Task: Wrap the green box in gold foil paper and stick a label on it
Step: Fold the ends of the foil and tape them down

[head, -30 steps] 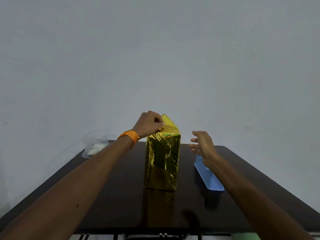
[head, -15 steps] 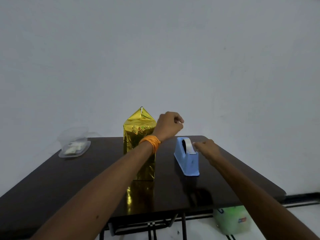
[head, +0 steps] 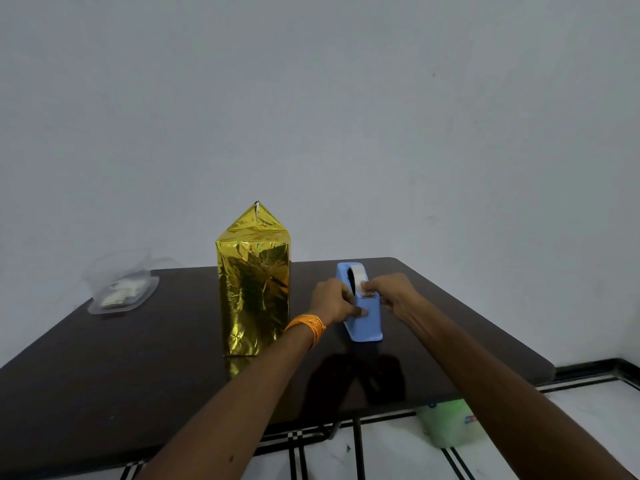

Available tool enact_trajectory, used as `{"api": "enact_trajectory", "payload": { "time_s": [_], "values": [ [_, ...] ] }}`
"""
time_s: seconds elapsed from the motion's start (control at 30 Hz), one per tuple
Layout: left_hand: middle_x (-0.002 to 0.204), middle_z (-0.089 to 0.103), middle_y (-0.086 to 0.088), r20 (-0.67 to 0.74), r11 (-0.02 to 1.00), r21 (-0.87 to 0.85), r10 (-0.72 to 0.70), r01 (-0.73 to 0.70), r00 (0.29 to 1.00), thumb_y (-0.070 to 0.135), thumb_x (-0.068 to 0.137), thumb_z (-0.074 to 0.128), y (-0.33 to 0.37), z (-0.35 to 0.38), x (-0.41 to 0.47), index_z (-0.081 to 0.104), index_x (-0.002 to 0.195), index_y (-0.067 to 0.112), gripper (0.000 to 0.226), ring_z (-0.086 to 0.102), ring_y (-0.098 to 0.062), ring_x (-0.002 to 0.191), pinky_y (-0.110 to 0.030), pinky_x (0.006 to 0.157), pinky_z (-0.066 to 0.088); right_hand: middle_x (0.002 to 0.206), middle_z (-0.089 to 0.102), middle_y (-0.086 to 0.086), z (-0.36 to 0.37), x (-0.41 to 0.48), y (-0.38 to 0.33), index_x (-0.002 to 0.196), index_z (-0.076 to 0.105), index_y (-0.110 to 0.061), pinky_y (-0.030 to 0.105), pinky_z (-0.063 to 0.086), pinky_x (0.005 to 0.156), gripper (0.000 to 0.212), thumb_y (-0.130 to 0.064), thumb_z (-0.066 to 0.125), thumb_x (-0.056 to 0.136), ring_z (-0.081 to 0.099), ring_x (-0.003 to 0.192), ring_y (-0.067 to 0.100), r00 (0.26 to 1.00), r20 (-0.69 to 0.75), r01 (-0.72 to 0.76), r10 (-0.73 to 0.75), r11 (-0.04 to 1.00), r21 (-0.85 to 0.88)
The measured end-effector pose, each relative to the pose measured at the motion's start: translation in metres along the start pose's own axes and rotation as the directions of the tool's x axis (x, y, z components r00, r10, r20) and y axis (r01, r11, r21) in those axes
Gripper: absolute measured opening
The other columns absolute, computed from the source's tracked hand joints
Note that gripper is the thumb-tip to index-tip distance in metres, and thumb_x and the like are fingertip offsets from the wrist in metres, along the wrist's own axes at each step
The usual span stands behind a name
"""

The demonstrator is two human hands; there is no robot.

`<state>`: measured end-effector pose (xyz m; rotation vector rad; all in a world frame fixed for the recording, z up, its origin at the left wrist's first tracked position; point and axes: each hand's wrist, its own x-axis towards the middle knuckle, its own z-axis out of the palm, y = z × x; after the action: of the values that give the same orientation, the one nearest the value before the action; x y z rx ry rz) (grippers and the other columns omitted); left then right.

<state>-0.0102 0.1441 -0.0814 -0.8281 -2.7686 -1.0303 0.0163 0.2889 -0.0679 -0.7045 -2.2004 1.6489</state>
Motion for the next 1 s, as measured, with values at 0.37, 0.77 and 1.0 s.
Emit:
{"api": "enact_trajectory", "payload": {
  "time_s": [0.37, 0.77, 1.0],
  "values": [
    [0.098, 0.073, -0.012, -0.044, 0.998, 0.01, 0.057, -0.057, 0.997, 0.038, 0.072, 0.085, -0.005, 0.005, -0.003, 0.074, 0.096, 0.006, 0.041, 0.067, -0.025, 0.087, -0.034, 0.076, 0.054, 0.088, 0.075, 0.015, 0.0, -0.028, -0.006, 0.086, 0.076, 0.005, 0.034, 0.055, 0.067, 0.02, -0.014, 0.077, 0.083, 0.07, 0.077, 0.022, 0.977, -0.106, 0.18, -0.184, 0.983, -0.045],
    [0.095, 0.073, -0.01, -0.068, 0.997, -0.011, 0.072, -0.073, 0.995, 0.035, 0.072, 0.086, -0.006, 0.009, -0.005, 0.074, 0.095, 0.006, 0.04, 0.068, -0.024, 0.085, -0.034, 0.077, 0.056, 0.075, 0.064, 0.012, -0.003, -0.05, 0.026, 0.08, 0.071, 0.006, 0.017, 0.032, 0.035, 0.015, -0.008, 0.078, 0.082, 0.046, 0.049, 0.012, 0.995, -0.096, 0.048, -0.033, 0.986, 0.16],
    [0.089, 0.073, -0.011, -0.079, 0.995, -0.011, 0.098, -0.099, 0.992, 0.035, 0.07, 0.087, -0.008, 0.009, -0.004, 0.074, 0.09, 0.005, 0.038, 0.069, -0.024, 0.079, -0.038, 0.074, 0.058, 0.066, 0.067, 0.011, -0.006, -0.057, 0.036, 0.07, 0.071, 0.008, 0.021, 0.041, 0.046, 0.025, -0.013, 0.075, 0.083, 0.063, 0.055, 0.012, 0.969, -0.111, 0.216, -0.221, 0.975, -0.06]
  ]
}}
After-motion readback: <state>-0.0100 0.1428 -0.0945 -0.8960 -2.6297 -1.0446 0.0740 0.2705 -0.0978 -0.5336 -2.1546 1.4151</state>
